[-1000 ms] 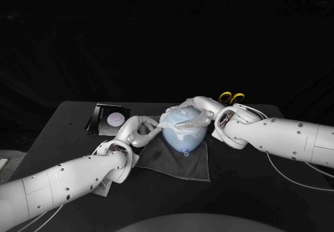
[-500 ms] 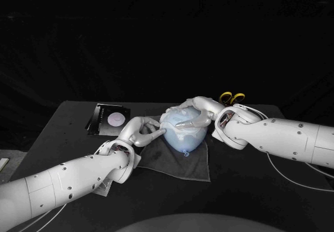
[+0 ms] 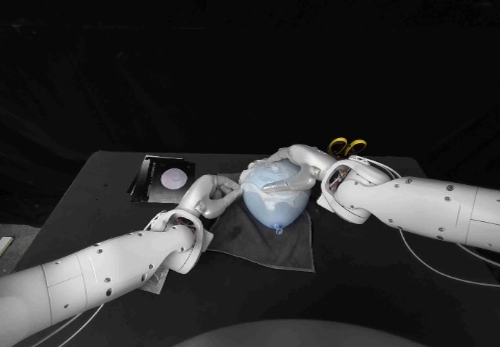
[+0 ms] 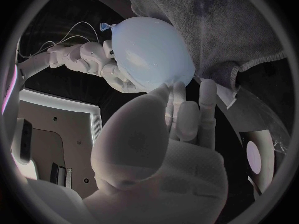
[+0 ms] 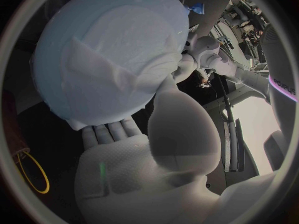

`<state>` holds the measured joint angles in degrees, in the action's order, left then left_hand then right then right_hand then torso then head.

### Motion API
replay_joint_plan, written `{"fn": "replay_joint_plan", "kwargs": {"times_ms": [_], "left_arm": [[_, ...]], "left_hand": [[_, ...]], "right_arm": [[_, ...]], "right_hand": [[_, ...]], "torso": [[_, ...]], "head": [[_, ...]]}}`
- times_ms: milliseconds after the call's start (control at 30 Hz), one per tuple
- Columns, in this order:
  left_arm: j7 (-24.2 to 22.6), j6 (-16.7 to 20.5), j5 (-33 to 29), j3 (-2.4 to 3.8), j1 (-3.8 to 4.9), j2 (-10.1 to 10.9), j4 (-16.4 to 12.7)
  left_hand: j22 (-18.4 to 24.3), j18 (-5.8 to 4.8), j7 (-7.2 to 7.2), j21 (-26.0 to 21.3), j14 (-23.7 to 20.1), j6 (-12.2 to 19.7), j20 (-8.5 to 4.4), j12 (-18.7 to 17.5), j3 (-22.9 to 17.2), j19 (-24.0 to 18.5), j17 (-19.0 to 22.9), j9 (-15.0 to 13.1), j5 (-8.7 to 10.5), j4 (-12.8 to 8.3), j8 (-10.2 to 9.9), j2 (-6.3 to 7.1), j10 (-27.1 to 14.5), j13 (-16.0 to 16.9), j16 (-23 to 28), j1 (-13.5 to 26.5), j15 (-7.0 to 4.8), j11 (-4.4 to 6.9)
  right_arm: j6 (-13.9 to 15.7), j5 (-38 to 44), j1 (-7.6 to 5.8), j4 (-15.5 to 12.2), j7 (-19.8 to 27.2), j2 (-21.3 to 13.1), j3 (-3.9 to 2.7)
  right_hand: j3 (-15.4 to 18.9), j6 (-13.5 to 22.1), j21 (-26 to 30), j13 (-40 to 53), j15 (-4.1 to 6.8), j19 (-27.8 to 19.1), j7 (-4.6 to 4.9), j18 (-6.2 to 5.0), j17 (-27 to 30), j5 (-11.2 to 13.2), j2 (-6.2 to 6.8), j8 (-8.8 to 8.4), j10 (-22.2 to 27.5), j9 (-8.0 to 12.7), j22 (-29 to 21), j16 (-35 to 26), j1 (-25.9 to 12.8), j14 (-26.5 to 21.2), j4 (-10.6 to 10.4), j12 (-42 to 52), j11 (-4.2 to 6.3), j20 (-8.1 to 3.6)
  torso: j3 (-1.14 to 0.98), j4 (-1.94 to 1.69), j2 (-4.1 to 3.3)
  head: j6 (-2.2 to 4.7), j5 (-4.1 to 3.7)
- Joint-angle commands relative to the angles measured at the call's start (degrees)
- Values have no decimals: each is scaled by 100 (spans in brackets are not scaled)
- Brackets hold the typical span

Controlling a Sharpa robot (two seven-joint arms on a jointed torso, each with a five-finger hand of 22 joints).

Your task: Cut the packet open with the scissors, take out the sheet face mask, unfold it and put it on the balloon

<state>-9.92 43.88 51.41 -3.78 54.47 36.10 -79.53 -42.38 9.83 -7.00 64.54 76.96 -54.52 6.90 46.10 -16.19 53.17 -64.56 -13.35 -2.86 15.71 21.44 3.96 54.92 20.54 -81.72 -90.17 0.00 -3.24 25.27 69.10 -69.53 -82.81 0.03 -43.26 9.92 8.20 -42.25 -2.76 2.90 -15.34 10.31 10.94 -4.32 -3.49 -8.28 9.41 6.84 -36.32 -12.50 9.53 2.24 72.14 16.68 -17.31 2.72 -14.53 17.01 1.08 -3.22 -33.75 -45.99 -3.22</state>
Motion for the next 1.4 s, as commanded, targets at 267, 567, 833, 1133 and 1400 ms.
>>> {"fn": "replay_joint_plan", "kwargs": {"times_ms": [267, 567, 833, 1133, 1400], "left_arm": [[128, 13, -98, 8, 10, -50, 29], [148, 69, -100, 9, 11, -64, 24], [48, 235, -172, 10, 10, -3, 4], [-232, 64, -516, 10, 11, 110, -48], [-307, -269, -574, 9, 10, 90, -56]], "left_hand": [[-263, -37, 14, 189, 164, -127, -56, -21, -159, 214, -233, -39, 11, -38, 78, 29, 127, -12, -105, -150, -32, 35], [-318, -46, 19, 239, 191, -148, -77, -42, -232, 257, -259, -46, 8, -46, 91, 63, 159, -17, -119, -187, -42, 46], [-747, -114, 29, 583, 466, -300, -178, -152, -1156, 544, -709, -114, 16, -275, 180, 276, 385, -46, -262, -328, -95, 89], [-59, -8, -133, 137, -8, 160, -63, -295, -783, -111, 101, -40, 12, 113, -98, 908, 201, -66, 86, 1094, 81, -105], [163, 44, -189, -71, -156, 350, 43, -260, -36, -275, 241, 63, 13, 102, -292, 951, 52, -11, 139, 1733, 148, -167]], "right_arm": [[-291, 30, 53, 2, -164, -20, 43], [-284, 30, 53, -15, -168, -36, 43], [-283, 30, 53, -19, -170, -49, 43], [-288, 30, 53, -8, -171, -48, 43], [-293, 30, 53, -1, -171, -42, 43]], "right_hand": [[-21, -32, -19, 8, 10, -45, 297, -72, 9, 31, -53, 24, 22, -2, -9, -19, 0, -19, 12, 20, -7, -11], [-21, -32, -19, 8, 10, -45, 297, -72, 9, 31, -53, 24, 22, -2, -9, -19, 0, -19, 12, 20, -7, -11], [-21, -32, -19, 8, 10, -45, 297, -72, 9, 31, -53, 24, 22, -2, -9, -19, 0, -19, 12, 20, -7, -11], [-21, -32, -19, 8, 10, -45, 297, -72, 9, 31, -53, 24, 22, -2, -9, -19, 0, -19, 12, 20, -7, -11], [-21, -32, -19, 8, 10, -45, 297, -72, 9, 31, -53, 24, 22, -2, -9, -19, 0, -19, 12, 20, -7, -11]], "torso": [[1, -2, 3], [1, -3, 0], [2, -5, 3], [-1, -11, 4], [3, 1, -4]], "head": [[-18, -3], [-15, -5], [-7, -10], [2, -13], [2, -1]]}}
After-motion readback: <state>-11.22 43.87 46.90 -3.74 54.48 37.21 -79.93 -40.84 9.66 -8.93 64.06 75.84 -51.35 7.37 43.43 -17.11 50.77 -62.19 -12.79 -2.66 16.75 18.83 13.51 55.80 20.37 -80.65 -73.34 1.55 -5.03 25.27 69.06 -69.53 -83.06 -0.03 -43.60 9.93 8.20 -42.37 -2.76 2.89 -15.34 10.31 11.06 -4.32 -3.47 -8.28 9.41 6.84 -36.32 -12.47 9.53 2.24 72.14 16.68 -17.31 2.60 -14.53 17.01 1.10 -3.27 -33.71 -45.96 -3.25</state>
